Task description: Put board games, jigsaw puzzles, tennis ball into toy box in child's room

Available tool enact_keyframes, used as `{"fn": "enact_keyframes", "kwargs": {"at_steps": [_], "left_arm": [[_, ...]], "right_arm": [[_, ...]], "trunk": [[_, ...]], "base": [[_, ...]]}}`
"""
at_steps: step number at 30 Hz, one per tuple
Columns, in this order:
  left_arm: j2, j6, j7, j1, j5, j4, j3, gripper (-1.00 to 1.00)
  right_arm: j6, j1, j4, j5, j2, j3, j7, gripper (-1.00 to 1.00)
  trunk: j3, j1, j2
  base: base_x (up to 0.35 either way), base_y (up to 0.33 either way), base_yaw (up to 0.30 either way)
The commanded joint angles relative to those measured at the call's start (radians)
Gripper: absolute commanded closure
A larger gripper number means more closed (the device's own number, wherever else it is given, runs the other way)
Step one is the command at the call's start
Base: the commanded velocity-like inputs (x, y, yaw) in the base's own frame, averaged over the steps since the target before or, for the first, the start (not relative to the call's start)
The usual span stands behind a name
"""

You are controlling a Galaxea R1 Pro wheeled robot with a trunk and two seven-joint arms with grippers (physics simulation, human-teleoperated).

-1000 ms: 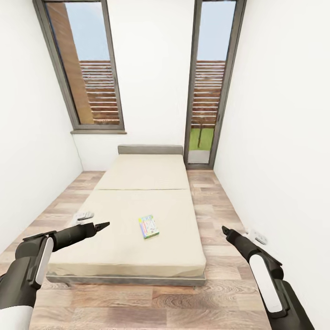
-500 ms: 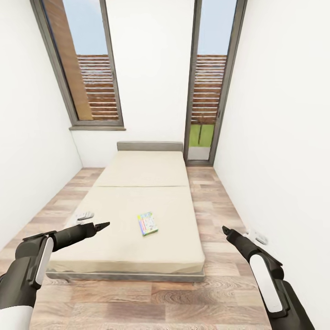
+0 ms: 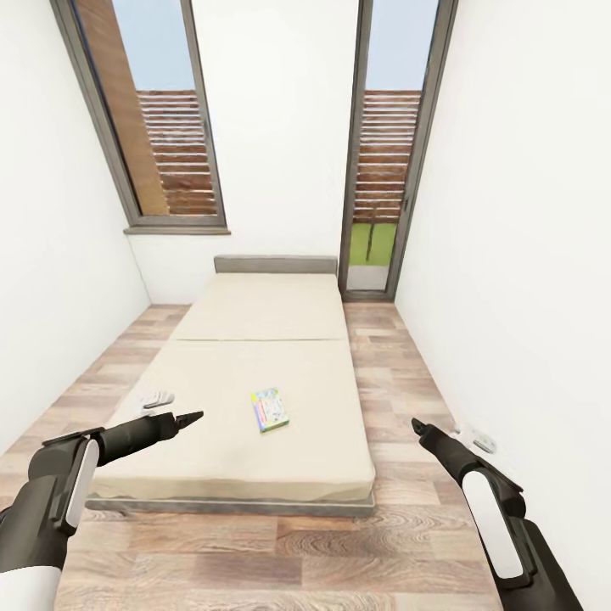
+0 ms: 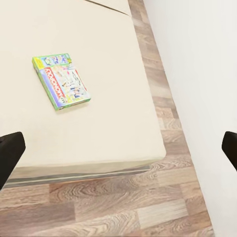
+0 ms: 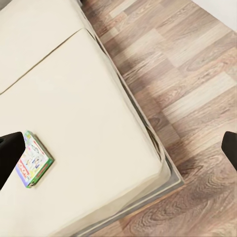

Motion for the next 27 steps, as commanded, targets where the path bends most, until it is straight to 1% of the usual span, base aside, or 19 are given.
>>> {"fn": "enact_keyframes", "kwargs": {"at_steps": [1,7,15,27], "left_arm": [[0.0,0.009,0.001,-0.001,0.006,0.0,0.001,-1.0],[0.0,0.009,0.004,-0.001,0.006,0.0,0.001,-1.0],[0.0,0.009,0.005,0.0,0.006,0.001,0.0,-1.0],[0.0,0.01,0.003,-0.001,0.006,0.002,-0.001,-1.0]], "right_arm": [[0.003,-0.001,-0.002,-0.011,0.0,0.0,-0.009,-1.0],[0.003,-0.001,-0.002,-0.011,0.0,0.001,-0.009,-1.0],[0.003,-0.001,-0.002,-0.011,0.0,0.002,-0.009,-1.0],[0.003,-0.001,-0.002,-0.011,0.001,0.002,-0.009,-1.0]], "trunk": [[-0.004,0.001,-0.002],[-0.014,0.001,-0.002],[-0.027,0.001,-0.002],[-0.047,0.001,-0.002]], "base": [[0.001,-0.003,0.0],[0.03,-0.001,0.0],[0.105,0.0,0.0],[0.012,-0.002,0.0]]}}
